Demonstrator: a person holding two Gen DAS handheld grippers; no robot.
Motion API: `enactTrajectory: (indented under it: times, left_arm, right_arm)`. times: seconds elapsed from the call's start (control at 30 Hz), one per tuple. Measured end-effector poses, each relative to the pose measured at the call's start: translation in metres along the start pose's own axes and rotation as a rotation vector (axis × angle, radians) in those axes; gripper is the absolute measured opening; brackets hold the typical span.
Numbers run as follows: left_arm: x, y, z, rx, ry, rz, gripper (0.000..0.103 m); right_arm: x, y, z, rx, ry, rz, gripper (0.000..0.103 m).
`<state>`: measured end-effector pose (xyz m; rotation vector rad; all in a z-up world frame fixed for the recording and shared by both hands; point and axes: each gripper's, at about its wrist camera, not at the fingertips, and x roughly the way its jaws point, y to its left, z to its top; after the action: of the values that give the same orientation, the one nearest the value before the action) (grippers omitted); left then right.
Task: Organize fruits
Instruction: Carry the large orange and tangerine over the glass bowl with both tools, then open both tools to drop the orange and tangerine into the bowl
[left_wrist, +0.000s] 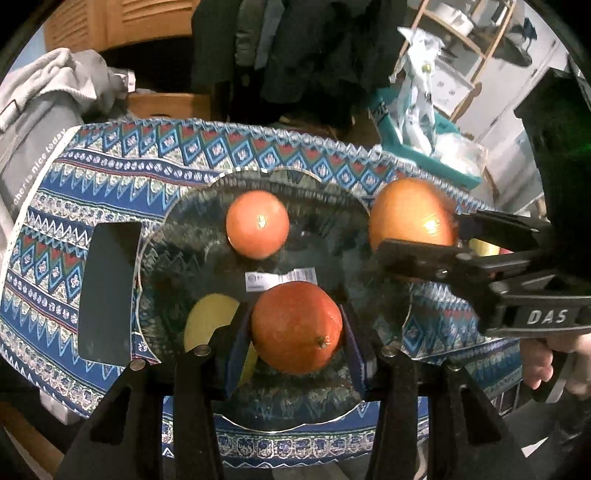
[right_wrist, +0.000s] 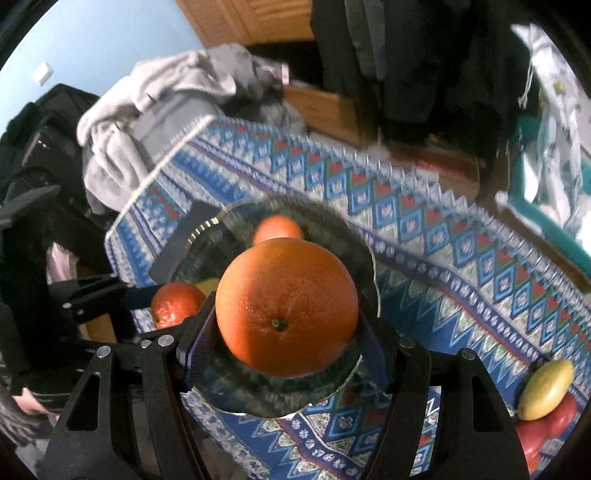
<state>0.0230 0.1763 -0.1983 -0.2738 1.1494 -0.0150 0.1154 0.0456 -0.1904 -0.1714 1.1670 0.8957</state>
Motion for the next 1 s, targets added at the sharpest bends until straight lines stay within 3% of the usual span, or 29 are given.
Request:
enactTrajectory:
  times: [0.57, 1.0]
  left_arm:
    - [0.038, -0.005, -0.014, 0.023, 0.100, 0.034, 0.048]
    - [0.036, -0.008, -0.015, 0.031, 0.111, 0.038, 0.052]
  right_arm:
    - [0.044, -0.005, -0.025, -0.004, 0.123, -0.028, 0.070]
    - [0.044, -0.003, -0.023, 0.009, 0.108, -0.015, 0.069]
